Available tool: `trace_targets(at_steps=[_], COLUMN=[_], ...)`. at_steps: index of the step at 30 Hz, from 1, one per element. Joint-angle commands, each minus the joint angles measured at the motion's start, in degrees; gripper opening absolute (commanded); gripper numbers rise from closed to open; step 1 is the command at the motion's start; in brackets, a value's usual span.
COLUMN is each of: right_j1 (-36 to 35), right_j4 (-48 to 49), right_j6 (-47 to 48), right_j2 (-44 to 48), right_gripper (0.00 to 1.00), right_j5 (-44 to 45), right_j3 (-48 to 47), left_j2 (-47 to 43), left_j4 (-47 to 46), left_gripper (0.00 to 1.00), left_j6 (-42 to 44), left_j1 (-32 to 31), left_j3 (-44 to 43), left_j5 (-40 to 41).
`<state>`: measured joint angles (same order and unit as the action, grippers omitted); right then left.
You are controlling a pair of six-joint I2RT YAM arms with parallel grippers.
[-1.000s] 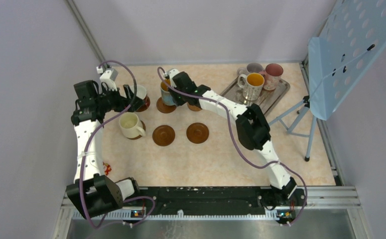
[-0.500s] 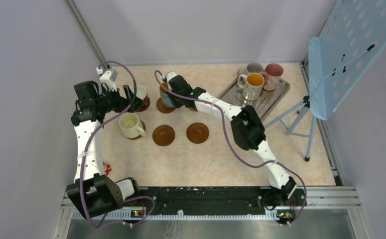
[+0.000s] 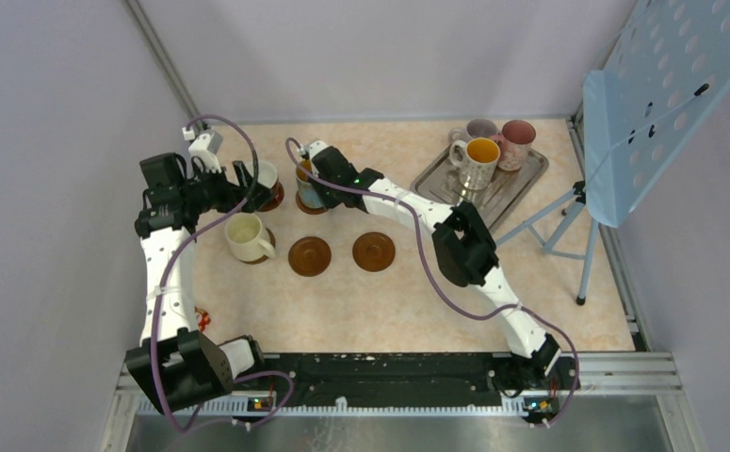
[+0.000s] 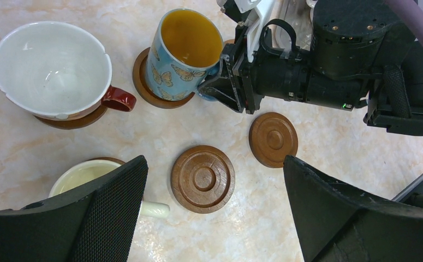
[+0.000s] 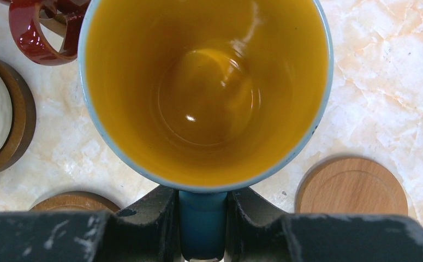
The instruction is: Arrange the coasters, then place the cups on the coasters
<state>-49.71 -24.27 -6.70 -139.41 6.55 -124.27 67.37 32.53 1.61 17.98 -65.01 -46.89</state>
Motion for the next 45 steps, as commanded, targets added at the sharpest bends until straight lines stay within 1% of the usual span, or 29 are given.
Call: trace_targets(at_steps=[1,5,7,9,11,16,27,35,36,38,40,45], right_j1=[-0.86,-0.99,-1.18,-1.24,-1.26,-1.49,-1.57,-1.53,-1.53,-1.48,-1.19,0.92], right_j4=[5.6,5.15,4.81,4.68,4.41,3.55,2.69,2.1,2.02,1.87,1.56,1.2], right_j6=[-1.27,-1.91,-2.07,-2.02,-2.37,-2.57,-4.18,-4.44,-4.34,-4.06,-3.83,-2.93], right_j2=[0.24,0.41,0.54,0.62,0.79,1.35,4.18,7.86,8.53,9.96,11.55,17.37], right_gripper=[0.06,0.18,0.28,0.3,0.35,0.38,0.38,0.4,0.41,0.49,0.53,0.55], right_j5=[1.53,1.62,1.63,1.48,1.2,0.72,-1.06,-0.58,-0.23,0.35,0.17,-1.65], right_j3=[-4.98,-4.93,-4.93,-5.0,-4.95,-4.6,0.07,3.78,4.37,5.63,6.83,12.02], left_j2=[-0.85,-0.75,-0.76,-0.8,-0.86,-0.84,-1.02,-1.37,-1.45,-1.54,-1.59,-1.88], left_j4=[-2.65,-2.56,-2.55,-2.56,-2.48,-2.3,-2.15,-1.94,-1.95,-1.88,-1.78,-1.68], left_gripper=[0.99,0.99,0.99,0.99,0.99,0.99,0.99,0.99,0.99,0.99,0.99,0.99], left_j6=[0.04,-0.02,-0.02,-0.02,-0.02,-0.02,-0.02,-0.02,-0.02,-0.02,0.02,0.39], left_j1=[0.39,0.47,0.48,0.48,0.56,0.57,0.75,0.85,0.9,0.92,0.92,1.0], left_j3=[0.42,0.4,0.4,0.33,0.33,0.15,0.1,0.05,-0.01,0.0,0.01,0.16], left_j5=[-1.27,-1.27,-1.31,-1.28,-1.35,-1.27,-1.23,-1.18,-1.18,-1.1,-1.01,-0.68])
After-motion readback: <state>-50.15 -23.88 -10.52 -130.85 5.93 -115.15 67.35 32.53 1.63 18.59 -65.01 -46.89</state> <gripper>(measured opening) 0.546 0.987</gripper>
